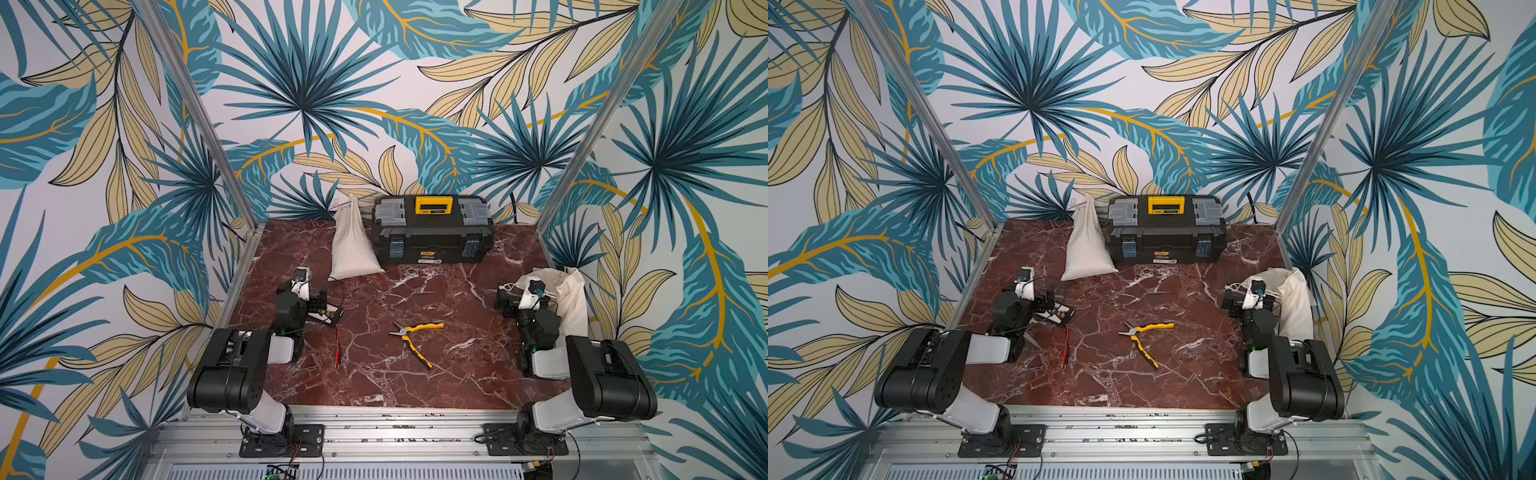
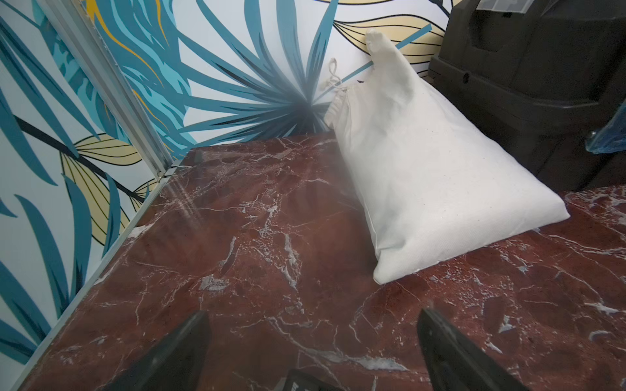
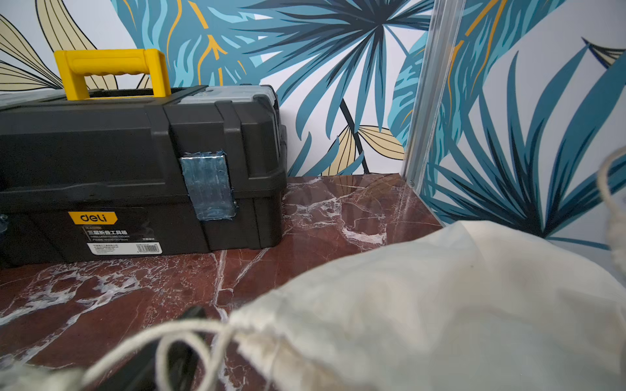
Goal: Close the soil bag
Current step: Move the soil bag to the center of the board.
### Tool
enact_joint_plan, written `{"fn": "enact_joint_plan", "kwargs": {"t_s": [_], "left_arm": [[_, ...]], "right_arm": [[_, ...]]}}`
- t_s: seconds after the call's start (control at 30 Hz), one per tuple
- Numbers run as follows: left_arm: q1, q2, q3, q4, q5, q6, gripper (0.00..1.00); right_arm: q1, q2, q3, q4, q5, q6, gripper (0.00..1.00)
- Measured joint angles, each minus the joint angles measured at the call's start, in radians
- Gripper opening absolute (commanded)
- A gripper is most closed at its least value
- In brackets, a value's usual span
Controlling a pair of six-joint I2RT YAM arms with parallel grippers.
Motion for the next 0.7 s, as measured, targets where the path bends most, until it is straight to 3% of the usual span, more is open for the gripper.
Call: {"fn": "enact_joint_plan", "kwargs": {"t_s": [0.53,0.7], "left_arm": [[-0.002,-0.005,0.000,-0.008,0.009,0.001,1.00],[-0.039,-0.169,0.051,-0.246,-0.035,-0.002,1.00]], "right_arm": [[0.000,-0.021,0.009,-0.046,-0.006,-0.004,0.99],[0.000,-0.176,0.087,-0.272,-0.027,0.005,0.99]]}}
